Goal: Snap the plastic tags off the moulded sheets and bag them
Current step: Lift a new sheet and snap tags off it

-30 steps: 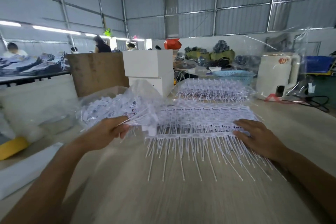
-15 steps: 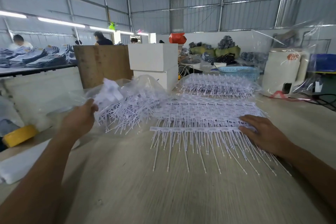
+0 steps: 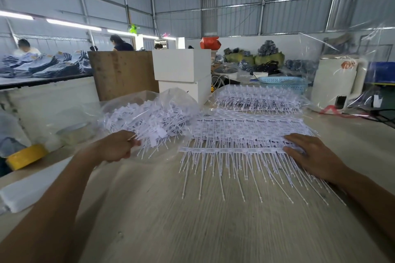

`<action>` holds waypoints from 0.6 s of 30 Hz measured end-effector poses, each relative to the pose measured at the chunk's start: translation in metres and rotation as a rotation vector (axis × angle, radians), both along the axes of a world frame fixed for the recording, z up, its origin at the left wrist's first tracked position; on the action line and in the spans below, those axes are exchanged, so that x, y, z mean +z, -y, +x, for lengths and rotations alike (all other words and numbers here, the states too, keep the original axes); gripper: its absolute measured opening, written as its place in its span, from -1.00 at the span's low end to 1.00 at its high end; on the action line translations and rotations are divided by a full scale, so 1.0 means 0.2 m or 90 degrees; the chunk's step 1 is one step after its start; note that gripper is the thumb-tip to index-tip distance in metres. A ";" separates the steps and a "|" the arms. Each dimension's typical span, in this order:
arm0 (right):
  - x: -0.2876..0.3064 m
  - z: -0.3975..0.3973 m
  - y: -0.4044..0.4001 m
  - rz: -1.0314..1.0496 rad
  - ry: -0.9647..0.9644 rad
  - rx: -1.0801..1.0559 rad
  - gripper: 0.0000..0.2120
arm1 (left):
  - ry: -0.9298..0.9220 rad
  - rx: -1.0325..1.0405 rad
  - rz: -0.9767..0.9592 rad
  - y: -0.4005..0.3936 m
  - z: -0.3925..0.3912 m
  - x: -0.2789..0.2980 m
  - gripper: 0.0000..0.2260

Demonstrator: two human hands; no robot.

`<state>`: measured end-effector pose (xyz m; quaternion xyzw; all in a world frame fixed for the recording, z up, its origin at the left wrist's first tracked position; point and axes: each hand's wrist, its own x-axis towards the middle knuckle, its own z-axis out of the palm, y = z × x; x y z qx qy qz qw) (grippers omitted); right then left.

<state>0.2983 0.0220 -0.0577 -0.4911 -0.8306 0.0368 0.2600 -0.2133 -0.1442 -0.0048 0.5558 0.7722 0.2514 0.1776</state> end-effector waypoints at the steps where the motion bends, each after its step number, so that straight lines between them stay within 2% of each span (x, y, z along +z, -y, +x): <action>1: 0.00 0.00 0.00 -0.002 -0.001 0.000 -0.36 | 0.015 -0.012 -0.002 -0.01 0.02 0.00 -0.80; 4: 0.00 0.00 0.00 -0.007 0.003 -0.005 -0.37 | 0.054 -0.035 0.005 -0.05 0.11 -0.02 -0.70; 7: 0.00 0.00 0.01 -0.007 0.003 -0.004 -0.37 | 0.084 0.062 0.182 -0.13 0.14 -0.01 -0.56; 10: 0.01 0.00 0.01 -0.009 0.000 -0.009 -0.36 | 0.007 0.171 0.334 -0.14 0.13 0.03 -0.64; 12: 0.01 -0.01 0.01 -0.011 0.000 -0.009 -0.36 | 0.048 0.149 0.306 -0.12 0.13 0.03 -0.74; 14: 0.00 -0.01 0.02 -0.010 -0.005 -0.003 -0.36 | 0.111 0.102 0.152 -0.09 0.15 -0.01 -0.80; 16: 0.00 0.00 0.01 -0.009 -0.008 0.001 -0.36 | 0.120 0.074 0.045 -0.07 0.19 -0.03 -0.86; 18: 0.00 0.00 0.01 -0.009 -0.007 0.002 -0.35 | 0.138 0.077 0.064 -0.09 0.22 -0.02 -0.83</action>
